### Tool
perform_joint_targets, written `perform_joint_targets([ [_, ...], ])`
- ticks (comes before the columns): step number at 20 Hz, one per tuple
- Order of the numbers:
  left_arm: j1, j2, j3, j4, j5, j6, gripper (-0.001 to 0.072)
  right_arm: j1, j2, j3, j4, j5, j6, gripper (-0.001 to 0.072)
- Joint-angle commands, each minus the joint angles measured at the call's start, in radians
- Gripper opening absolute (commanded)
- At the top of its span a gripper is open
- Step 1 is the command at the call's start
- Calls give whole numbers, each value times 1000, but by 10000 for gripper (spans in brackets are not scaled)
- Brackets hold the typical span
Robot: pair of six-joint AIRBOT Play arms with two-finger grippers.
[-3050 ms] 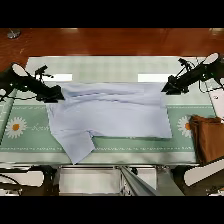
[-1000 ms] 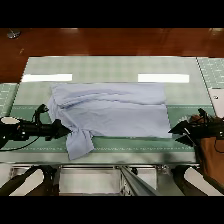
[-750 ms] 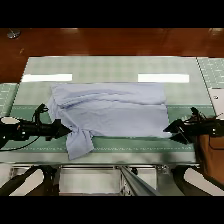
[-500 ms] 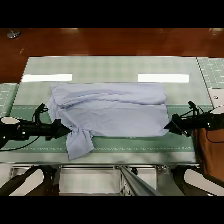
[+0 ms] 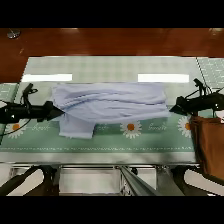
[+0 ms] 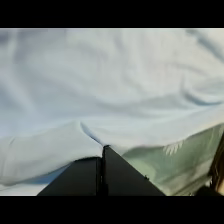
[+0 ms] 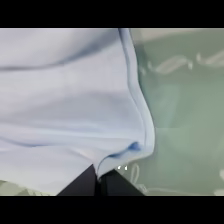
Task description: Fold the shirts.
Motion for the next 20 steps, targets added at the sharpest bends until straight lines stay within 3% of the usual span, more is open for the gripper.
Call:
perform_joint_targets([
  [1, -20, -103, 158, 0, 91, -35, 20, 27, -56, 131, 98, -17, -4, 22],
  [4, -61, -257, 316, 0, 113, -76, 20, 90, -144, 233, 125, -101, 15, 22],
  [10, -77, -501, 578, 2, 130, -187, 20, 126, -364, 441, 116, -104, 92, 22],
  [18, -80, -621, 651, 23, 140, -201, 21, 126, -527, 584, 100, -157, 179, 23],
  [19, -82, -621, 652, 22, 133, -198, 26, 126, -534, 584, 114, -161, 177, 72],
  [20, -82, -621, 653, 19, 121, -198, 166, 126, -534, 584, 126, -164, 172, 382],
])
